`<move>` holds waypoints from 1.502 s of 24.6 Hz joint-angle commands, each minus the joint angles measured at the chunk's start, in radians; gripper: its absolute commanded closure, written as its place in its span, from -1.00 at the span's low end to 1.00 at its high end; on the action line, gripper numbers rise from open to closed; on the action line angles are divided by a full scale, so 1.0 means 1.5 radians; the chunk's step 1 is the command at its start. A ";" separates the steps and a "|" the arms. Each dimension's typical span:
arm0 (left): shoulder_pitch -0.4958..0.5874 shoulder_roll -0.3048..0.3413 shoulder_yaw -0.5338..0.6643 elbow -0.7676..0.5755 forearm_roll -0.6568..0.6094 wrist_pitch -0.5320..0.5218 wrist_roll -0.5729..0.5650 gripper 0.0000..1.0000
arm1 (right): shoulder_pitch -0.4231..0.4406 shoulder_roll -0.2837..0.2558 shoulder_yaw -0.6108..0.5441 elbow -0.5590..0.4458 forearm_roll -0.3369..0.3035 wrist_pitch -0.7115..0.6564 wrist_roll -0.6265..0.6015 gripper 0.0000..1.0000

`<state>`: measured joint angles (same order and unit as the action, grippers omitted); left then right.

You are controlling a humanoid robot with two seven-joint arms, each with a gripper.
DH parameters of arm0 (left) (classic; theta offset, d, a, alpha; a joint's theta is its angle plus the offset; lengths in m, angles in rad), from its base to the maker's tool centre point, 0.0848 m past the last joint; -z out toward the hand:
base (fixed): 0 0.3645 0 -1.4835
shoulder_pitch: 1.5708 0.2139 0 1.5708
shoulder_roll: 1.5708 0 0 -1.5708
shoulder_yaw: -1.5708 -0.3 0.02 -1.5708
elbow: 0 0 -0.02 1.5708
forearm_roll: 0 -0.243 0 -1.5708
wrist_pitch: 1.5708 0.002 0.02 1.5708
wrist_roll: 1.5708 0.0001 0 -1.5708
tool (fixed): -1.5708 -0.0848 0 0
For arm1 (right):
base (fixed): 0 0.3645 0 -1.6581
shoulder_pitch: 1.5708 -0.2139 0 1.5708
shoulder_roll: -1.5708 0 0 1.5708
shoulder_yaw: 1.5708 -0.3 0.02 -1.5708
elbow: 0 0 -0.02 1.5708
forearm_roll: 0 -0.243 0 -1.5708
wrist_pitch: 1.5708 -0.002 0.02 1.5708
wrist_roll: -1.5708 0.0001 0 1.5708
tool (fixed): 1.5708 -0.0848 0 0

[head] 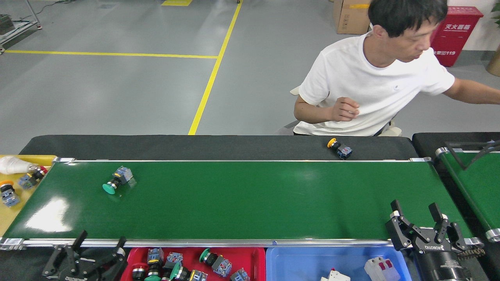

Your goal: Pick switch part from conveyor to tray

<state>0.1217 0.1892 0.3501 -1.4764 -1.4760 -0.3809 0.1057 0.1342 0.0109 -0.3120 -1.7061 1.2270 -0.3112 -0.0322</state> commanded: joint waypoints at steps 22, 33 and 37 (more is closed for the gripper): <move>-0.038 0.202 0.175 0.319 0.065 0.023 -0.015 -1.00 | -0.036 0.001 0.171 0.026 -0.001 -0.151 -0.005 -0.97; -0.254 0.394 -0.039 0.739 0.101 -0.030 0.144 0.26 | -0.070 -0.010 0.171 0.086 -0.014 -0.151 -0.009 -0.98; -0.251 0.385 -0.050 0.734 0.128 -0.065 0.146 0.96 | -0.071 -0.012 0.171 0.091 -0.014 -0.151 -0.008 -0.98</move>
<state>-0.2484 0.7577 0.2759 -0.3678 -1.2911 -0.4517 0.3057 0.0422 -0.0006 -0.0545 -1.5601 1.2099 -0.5343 -0.0359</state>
